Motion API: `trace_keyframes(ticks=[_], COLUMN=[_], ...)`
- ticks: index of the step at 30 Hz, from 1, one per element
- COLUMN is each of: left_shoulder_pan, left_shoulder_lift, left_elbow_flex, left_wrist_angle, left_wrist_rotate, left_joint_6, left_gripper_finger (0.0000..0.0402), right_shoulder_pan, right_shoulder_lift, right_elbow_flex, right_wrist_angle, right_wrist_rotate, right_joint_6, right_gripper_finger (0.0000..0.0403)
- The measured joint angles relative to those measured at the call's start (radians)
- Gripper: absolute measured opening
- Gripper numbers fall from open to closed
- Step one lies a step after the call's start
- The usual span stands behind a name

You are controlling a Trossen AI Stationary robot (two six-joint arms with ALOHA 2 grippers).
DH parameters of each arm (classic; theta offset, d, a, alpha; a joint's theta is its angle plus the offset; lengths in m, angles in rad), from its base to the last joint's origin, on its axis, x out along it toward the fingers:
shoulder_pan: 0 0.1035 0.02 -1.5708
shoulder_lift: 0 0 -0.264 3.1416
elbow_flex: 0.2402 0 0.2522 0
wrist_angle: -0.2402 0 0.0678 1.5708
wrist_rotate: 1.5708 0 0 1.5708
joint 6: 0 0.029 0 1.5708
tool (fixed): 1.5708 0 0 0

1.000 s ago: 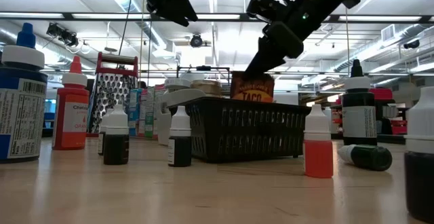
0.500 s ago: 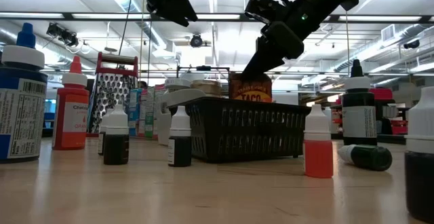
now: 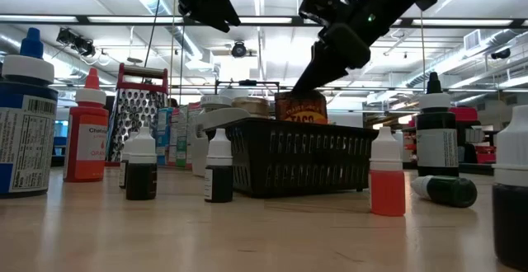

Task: Pick & Place Kitchen Items
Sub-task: Put the black seasoning bottle into the white bin

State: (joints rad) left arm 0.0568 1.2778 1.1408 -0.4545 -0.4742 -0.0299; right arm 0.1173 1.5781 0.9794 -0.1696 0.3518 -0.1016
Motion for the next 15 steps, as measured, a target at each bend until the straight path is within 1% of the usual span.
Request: trace_keyframes(ticks=[6, 9, 13, 15], left_shoulder_pan=[0.0, 0.0, 0.0, 0.0], left_shoulder_lift=[0.0, 0.0, 0.0, 0.0], left_elbow_flex=[0.0, 0.0, 0.0, 0.0], left_wrist_angle=[-0.001, -0.001, -0.001, -0.001], left_wrist_rotate=[0.0, 0.0, 0.0, 0.0], left_joint_6=[0.0, 0.0, 0.0, 0.0], left_gripper_finger=[0.0327, 0.0327, 0.0327, 0.0327], right_shoulder_pan=[0.04, 0.065, 0.103, 0.12], right_shoulder_lift=[-0.065, -0.115, -0.203, -0.25], right_elbow_flex=[0.06, 0.089, 0.109, 0.109], right_wrist_angle=[-0.077, -0.15, -0.237, -0.267], right_wrist_rotate=[-0.001, -0.001, -0.006, -0.032], right_joint_6=[-0.008, 0.022, 0.129, 0.185], right_gripper_finger=[0.0146, 0.0146, 0.0146, 0.0146])
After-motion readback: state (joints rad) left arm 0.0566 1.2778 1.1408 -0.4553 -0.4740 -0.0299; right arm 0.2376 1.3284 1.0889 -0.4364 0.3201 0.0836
